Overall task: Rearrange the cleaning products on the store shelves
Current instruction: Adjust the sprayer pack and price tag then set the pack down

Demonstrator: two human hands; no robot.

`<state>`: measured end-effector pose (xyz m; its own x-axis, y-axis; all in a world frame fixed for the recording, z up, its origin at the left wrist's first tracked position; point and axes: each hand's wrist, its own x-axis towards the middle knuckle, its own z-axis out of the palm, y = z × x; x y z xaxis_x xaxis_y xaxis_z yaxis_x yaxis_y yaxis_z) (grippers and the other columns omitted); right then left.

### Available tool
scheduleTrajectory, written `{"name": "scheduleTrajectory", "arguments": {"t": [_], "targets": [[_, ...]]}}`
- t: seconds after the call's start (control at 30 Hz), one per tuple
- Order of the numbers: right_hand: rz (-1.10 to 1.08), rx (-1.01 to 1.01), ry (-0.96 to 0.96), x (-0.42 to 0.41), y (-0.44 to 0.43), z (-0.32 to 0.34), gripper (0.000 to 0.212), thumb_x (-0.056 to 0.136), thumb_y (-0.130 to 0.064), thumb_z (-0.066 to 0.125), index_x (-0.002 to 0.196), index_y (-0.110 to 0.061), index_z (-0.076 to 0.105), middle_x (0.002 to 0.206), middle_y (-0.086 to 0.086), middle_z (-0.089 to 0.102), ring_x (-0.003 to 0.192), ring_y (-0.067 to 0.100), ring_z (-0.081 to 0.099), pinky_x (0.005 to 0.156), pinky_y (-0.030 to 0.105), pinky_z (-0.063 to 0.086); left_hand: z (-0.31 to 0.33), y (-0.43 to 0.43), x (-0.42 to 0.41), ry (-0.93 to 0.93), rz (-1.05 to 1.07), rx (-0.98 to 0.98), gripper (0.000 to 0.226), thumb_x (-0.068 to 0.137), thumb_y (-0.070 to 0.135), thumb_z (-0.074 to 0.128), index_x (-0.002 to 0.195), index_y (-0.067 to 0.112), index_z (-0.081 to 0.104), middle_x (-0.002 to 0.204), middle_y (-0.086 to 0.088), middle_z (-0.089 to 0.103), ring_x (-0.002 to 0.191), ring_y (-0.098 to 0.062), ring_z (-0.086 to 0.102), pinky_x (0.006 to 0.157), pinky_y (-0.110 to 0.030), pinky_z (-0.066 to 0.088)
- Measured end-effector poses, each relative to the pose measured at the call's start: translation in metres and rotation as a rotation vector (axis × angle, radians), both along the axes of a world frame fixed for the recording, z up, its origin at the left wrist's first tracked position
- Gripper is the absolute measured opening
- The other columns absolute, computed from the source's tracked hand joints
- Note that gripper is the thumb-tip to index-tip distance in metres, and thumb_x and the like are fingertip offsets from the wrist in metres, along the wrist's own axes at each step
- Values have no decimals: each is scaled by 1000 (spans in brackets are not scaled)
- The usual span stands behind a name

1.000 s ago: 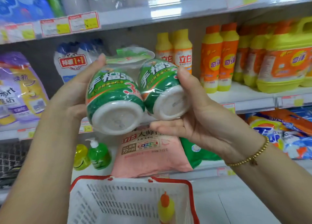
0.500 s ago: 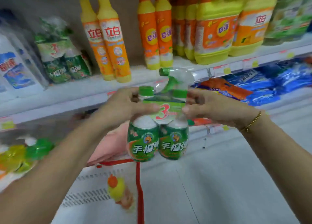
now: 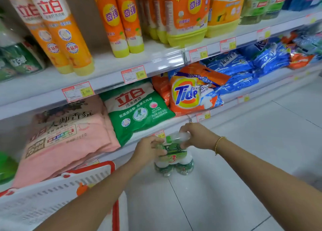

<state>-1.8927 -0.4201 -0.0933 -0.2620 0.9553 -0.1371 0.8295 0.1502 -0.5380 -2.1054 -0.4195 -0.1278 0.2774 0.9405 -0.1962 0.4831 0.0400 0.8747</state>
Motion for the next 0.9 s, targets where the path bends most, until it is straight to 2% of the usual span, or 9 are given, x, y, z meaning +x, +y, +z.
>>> {"name": "scheduleTrajectory", "arguments": {"t": [0.07,0.2,0.27,0.33,0.53,0.67,0.77,0.83,0.9], "targets": [[-28,-30,-48,3,-2,-23,37,73,-22,79,107,-13,65,111,5,61,102,23,54,82,30,41,-5,2,6,10,26,-1,31,72,0,80,99,9,67,89,-1,65,79,-11,61,62,-4,44],[-110,-74,-45,25,-9,-50,40,74,-20,78,111,-14,63,114,7,59,106,24,54,89,30,42,-11,-3,9,56,-25,7,21,77,3,76,92,14,67,83,2,64,78,-12,61,71,-9,48],[-98,-87,-6,34,-11,-53,38,75,-21,78,109,-15,61,113,7,59,104,23,53,90,31,42,-11,-5,8,77,-28,29,15,79,6,73,91,13,69,79,4,64,74,-9,59,65,-5,45],[-63,-100,-46,34,-9,-51,35,75,-24,78,105,-16,60,111,7,59,99,21,52,87,30,43,-5,-4,6,107,-30,49,7,80,15,74,83,18,68,75,1,64,70,-9,58,64,-11,47],[68,-214,-337,0,19,2,38,81,-33,72,114,-16,62,114,4,60,98,18,54,84,26,43,55,1,-14,173,-11,248,40,89,44,62,62,14,60,65,-15,64,58,-21,59,60,-31,48],[39,257,76,-68,44,85,24,83,-38,69,99,-20,64,84,-3,66,78,10,61,72,26,49,138,9,-57,208,75,530,50,93,45,54,62,7,57,63,-16,59,53,-12,44,56,-29,36],[44,652,401,-141,56,144,20,88,-30,65,103,-17,62,82,-1,65,77,11,60,72,24,47,190,17,-110,153,267,697,37,89,41,62,66,12,62,60,-8,58,55,-9,44,56,-27,37],[62,798,451,-191,69,165,16,90,-25,61,101,-13,64,84,2,66,81,15,59,74,30,45,215,25,-152,77,410,760,25,87,37,65,67,22,60,59,5,52,60,-10,49,64,-31,48],[99,803,392,-236,84,173,14,89,-24,60,95,-13,65,87,4,66,84,20,59,73,33,44,230,38,-196,0,555,774,11,86,32,66,78,27,59,65,10,52,66,-12,54,74,-42,55]]}}
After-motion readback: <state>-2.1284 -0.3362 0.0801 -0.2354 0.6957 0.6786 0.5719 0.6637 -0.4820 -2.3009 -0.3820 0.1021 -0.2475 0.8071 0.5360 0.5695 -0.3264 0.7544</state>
